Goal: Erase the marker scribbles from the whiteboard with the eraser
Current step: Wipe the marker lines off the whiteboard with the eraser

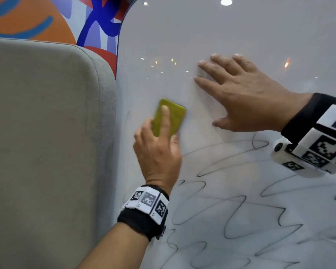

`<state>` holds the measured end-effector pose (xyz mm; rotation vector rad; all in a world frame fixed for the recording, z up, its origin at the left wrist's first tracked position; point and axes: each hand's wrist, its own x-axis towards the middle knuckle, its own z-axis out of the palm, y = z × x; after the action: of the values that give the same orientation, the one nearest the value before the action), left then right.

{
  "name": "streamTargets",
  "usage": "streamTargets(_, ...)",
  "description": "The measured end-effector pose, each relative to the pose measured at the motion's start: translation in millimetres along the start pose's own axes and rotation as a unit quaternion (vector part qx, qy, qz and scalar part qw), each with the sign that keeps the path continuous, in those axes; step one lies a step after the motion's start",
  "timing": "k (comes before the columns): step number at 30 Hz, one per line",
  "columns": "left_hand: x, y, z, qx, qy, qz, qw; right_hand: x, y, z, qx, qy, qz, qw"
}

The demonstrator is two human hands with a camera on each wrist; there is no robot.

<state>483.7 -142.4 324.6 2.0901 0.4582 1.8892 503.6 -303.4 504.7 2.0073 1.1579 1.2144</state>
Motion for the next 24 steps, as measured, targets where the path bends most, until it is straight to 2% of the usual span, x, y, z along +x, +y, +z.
streamTargets(2, -16.4, 2.7, 1.0, 0.012, -0.024, 0.143, 0.989, 0.1, -7.2, 1.3, -0.001, -0.003, -0.008, 1.000)
streamTargets(3, -19.0, -2.3, 1.3, 0.017, -0.031, 0.183, 0.982, -0.1, -10.3, 2.3, -0.002, -0.007, -0.011, 1.000)
streamTargets(4, -17.9, -8.6, 1.3, 0.023, -0.031, 0.186, 0.982, -0.4, -12.9, 3.5, -0.004, -0.011, -0.014, 1.000)
streamTargets(5, -16.1, -14.5, 2.2, 0.025, -0.025, 0.153, 0.988, -1.0, -15.0, 4.3, -0.005, -0.013, -0.017, 1.000)
streamTargets(7, -14.1, -19.9, 2.2, 0.005, -0.009, 0.030, 0.999, -2.7, -17.0, 4.3, -0.006, -0.016, -0.020, 1.000)
streamTargets(9, -12.7, -17.7, 1.2, -0.026, 0.006, -0.068, 0.997, -4.0, -16.0, 3.4, -0.004, -0.018, -0.018, 1.000)
streamTargets(12, -18.1, -10.3, 4.2, -0.057, 0.009, -0.157, 0.986, -5.6, -13.2, 2.5, 0.000, -0.025, -0.016, 1.000)
streamTargets(13, -23.3, -8.2, 4.0, -0.055, 0.006, -0.157, 0.986, -6.3, -12.3, 2.5, -0.001, -0.028, -0.014, 0.999)
streamTargets(14, -32.7, -6.2, 3.9, -0.040, -0.001, -0.124, 0.991, -7.2, -11.3, 2.7, -0.001, -0.030, -0.013, 0.999)
streamTargets(16, -59.6, -6.4, 3.5, 0.009, -0.038, 0.033, 0.999, -9.0, -9.4, 2.2, -0.001, -0.028, -0.012, 1.000)
streamTargets(17, -69.2, -11.7, 2.6, 0.021, -0.056, 0.109, 0.992, -9.7, -8.7, 2.4, -0.002, -0.025, -0.012, 1.000)
streamTargets(18, -72.5, -19.8, 1.4, 0.024, -0.065, 0.145, 0.987, -9.8, -8.3, 2.4, -0.002, -0.021, -0.014, 1.000)
streamTargets(19, -71.0, -27.4, 1.3, 0.023, -0.062, 0.134, 0.989, -9.8, -7.7, 2.3, -0.001, -0.017, -0.015, 1.000)
streamTargets(20, -67.0, -33.1, 1.5, 0.015, -0.048, 0.080, 0.995, -9.5, -7.3, 1.8, 0.000, -0.016, -0.015, 1.000)
streamTargets(21, -61.8, -36.7, 1.7, -0.006, -0.029, -0.005, 1.000, -9.2, -7.3, 1.4, 0.001, -0.017, -0.015, 1.000)
streamTargets(23, -50.2, -36.1, 2.9, -0.067, 0.010, -0.169, 0.983, -8.8, -7.3, 0.5, 0.006, -0.021, -0.009, 1.000)
streamTargets(24, -47.7, -29.9, 2.8, -0.081, 0.012, -0.199, 0.977, -9.0, -6.9, 0.7, 0.008, -0.023, -0.008, 1.000)
